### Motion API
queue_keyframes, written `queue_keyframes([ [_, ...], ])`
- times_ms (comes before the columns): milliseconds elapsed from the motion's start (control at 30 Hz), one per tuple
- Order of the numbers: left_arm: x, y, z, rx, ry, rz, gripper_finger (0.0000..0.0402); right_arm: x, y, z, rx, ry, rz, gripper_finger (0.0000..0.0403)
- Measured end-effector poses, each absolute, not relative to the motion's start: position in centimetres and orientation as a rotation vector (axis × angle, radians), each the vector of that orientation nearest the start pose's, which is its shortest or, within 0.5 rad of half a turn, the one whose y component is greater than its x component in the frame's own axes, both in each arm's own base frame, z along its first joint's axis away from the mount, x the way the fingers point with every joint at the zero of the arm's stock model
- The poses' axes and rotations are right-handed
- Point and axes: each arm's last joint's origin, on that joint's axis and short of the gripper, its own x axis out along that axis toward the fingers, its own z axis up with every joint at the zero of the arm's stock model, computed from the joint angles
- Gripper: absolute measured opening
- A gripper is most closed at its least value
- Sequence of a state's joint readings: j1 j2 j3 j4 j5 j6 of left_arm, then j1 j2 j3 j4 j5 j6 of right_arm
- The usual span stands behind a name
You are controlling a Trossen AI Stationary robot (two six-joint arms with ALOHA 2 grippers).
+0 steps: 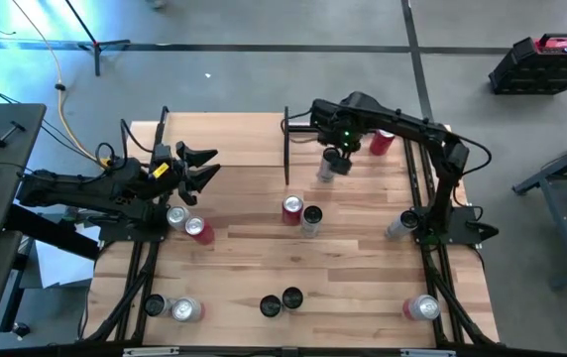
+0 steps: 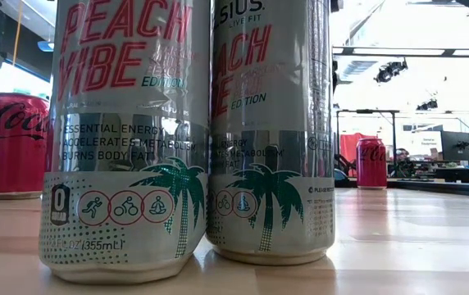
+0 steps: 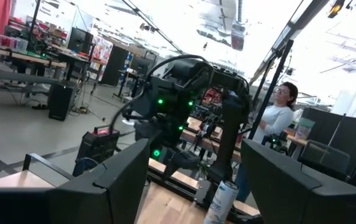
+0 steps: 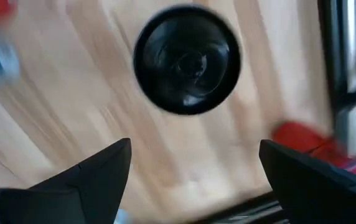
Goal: Place canned beverage on shelf
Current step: Put the top blue soda can on the shelf
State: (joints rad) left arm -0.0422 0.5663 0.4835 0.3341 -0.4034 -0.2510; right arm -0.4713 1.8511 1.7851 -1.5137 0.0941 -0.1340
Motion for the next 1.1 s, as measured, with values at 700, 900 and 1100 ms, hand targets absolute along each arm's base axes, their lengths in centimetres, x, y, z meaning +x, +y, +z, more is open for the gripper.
queue_keyframes([
  [700,13.8,0.5,30.8,-0.326,-0.291,0.294,0.0243,30.5,-16.3,30.3,-0.126,1.612,-0.095,0.0156],
  [900,13.9,0.4,30.8,-0.323,-0.289,0.272,0.0243,31.1,-16.7,29.4,-0.121,1.615,-0.088,0.0112],
  [1100,13.9,0.3,30.8,-0.328,-0.287,0.236,0.0243,31.2,-16.6,29.0,-0.084,1.634,-0.084,0.0089],
])
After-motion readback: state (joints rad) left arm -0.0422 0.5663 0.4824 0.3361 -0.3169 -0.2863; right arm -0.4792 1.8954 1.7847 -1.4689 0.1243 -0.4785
